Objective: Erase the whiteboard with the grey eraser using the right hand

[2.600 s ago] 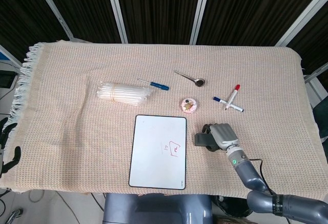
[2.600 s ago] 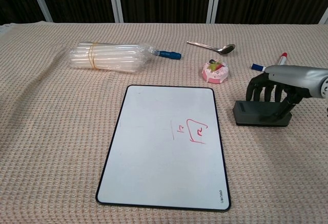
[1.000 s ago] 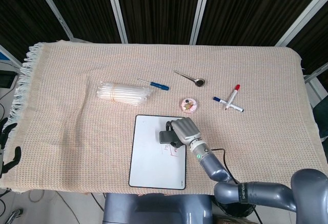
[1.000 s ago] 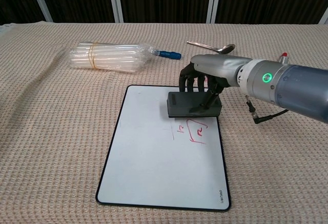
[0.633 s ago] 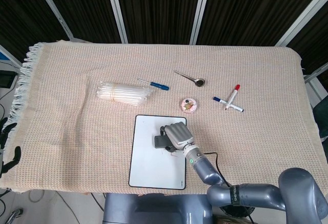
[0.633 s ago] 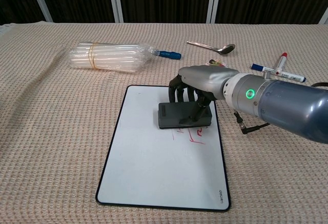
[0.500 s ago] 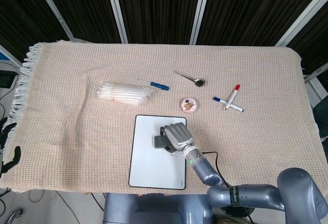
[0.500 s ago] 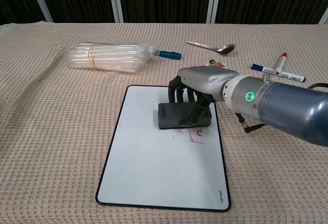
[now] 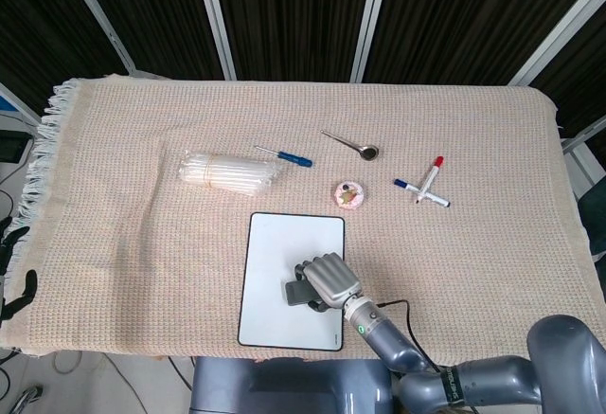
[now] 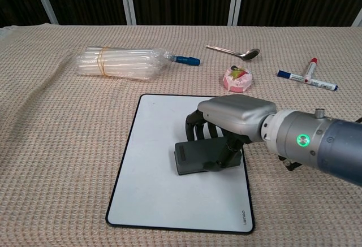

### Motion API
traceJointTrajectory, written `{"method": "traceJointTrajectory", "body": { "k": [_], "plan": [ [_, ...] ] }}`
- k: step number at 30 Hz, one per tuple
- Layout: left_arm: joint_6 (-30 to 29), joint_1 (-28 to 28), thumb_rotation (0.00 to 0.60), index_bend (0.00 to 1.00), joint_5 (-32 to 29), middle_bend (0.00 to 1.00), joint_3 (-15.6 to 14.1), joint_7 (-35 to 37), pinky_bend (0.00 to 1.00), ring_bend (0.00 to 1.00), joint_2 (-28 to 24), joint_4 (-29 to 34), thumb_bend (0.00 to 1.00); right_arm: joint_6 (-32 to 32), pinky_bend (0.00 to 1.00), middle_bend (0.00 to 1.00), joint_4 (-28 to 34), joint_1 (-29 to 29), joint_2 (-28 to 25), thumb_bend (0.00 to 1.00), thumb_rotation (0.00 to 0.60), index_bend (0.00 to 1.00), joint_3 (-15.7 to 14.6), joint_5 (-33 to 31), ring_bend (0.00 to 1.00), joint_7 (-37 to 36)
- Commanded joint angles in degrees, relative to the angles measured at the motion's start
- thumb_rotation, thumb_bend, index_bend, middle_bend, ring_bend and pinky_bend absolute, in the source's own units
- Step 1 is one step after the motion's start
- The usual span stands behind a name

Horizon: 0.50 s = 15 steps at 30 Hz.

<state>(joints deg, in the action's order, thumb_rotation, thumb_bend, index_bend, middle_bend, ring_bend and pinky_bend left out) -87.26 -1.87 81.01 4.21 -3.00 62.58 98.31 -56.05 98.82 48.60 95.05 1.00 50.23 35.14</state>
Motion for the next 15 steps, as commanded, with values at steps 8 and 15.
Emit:
{"method": "traceJointTrajectory", "body": {
  "k": [8, 15],
  "plan": [
    [-0.04, -0.02, 0.6, 0.14, -0.15, 0.01, 0.12, -0.08, 0.03, 0.0, 0.01, 0.03, 0.48, -1.24, 0.52, 0.51, -3.5, -1.39, 0.99, 0.4, 0.6, 0.47, 0.38, 0.95, 0.51, -0.8],
    [0.06, -0.06, 0.6, 0.14, -0.16, 0.01, 0.12, -0.06, 0.03, 0.0, -0.08, 0.03, 0.48, -0.06, 0.52, 0.51, -9.03, -0.97, 2.56, 0.4, 0.6, 0.47, 3.13, -1.45, 0.51, -1.99]
  ]
}}
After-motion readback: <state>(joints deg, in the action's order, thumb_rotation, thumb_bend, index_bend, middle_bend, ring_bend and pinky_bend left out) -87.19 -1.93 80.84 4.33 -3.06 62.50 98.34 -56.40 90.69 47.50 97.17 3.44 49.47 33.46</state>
